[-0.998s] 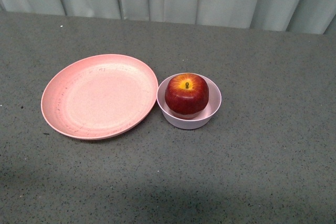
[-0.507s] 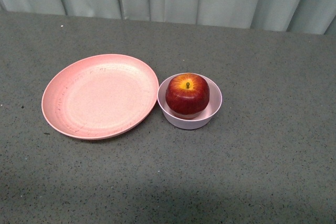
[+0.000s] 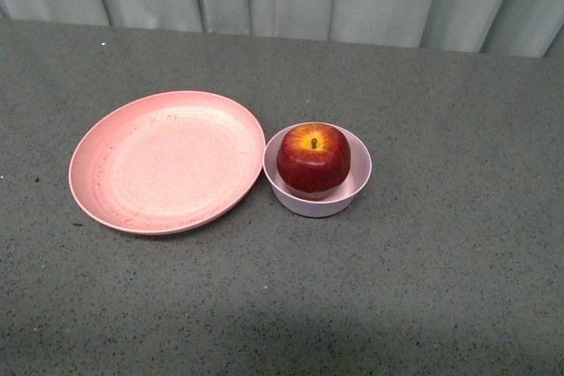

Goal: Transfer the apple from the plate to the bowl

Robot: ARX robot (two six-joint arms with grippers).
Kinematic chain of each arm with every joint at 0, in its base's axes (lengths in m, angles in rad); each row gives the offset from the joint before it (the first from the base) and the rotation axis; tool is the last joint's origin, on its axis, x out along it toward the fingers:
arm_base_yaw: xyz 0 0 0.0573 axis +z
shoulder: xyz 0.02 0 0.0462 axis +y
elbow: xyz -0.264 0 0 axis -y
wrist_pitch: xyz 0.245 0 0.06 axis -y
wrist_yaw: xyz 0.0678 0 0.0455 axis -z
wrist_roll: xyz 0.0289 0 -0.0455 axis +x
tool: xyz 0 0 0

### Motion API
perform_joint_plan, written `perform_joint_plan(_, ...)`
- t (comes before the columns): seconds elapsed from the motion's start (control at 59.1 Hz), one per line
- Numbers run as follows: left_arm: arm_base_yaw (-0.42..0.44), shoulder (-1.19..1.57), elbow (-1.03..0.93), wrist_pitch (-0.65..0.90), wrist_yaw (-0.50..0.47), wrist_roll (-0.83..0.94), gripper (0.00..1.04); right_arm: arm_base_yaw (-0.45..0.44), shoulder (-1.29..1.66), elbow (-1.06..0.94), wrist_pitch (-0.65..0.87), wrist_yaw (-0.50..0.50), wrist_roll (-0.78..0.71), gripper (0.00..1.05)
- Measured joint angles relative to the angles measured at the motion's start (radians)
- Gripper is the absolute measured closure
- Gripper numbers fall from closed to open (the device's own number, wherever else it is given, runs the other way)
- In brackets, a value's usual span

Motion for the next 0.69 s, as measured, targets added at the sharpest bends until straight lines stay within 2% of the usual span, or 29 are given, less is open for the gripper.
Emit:
perform_joint_plan(0.017, 0.000, -0.114, 0.000, -0.132, 0.000, 0.000, 1.01, 0.000, 0.000, 0.000, 0.000, 0.000, 0.000, 0.09)
perform_joint_plan(0.051, 0.000, -0.179, 0.000, -0.212, 0.003, 0.000, 1.01, 0.000, 0.000, 0.000, 0.000, 0.000, 0.000, 0.09)
perform_joint_plan(0.22, 0.000, -0.224, 0.000, -0.232, 0.003, 0.000, 1.00, 0.000, 0.000, 0.000, 0.000, 0.000, 0.000, 0.09)
perform_joint_plan(0.254, 0.000, -0.224, 0.000, -0.232, 0.003, 0.000, 0.95, 0.000, 0.000, 0.000, 0.000, 0.000, 0.000, 0.09)
perform_joint_plan(0.271, 0.000, -0.225, 0.000, -0.232, 0.003, 0.000, 0.74, 0.000, 0.000, 0.000, 0.000, 0.000, 0.000, 0.09)
perform_joint_plan(0.355, 0.000, -0.225, 0.000, -0.232, 0.003, 0.000, 0.59, 0.000, 0.000, 0.000, 0.000, 0.000, 0.000, 0.09)
perform_joint_plan(0.406, 0.000, -0.225, 0.000, -0.232, 0.003, 0.000, 0.45, 0.000, 0.000, 0.000, 0.000, 0.000, 0.000, 0.09)
perform_joint_plan(0.507, 0.000, -0.225, 0.000, -0.232, 0.003, 0.000, 0.23, 0.000, 0.000, 0.000, 0.000, 0.000, 0.000, 0.09)
perform_joint_plan(0.626, 0.000, -0.225, 0.000, -0.232, 0.003, 0.002, 0.05, 0.000, 0.000, 0.000, 0.000, 0.000, 0.000, 0.09)
perform_joint_plan(0.693, 0.000, -0.225, 0.000, -0.232, 0.003, 0.002, 0.07, 0.000, 0.000, 0.000, 0.000, 0.000, 0.000, 0.09)
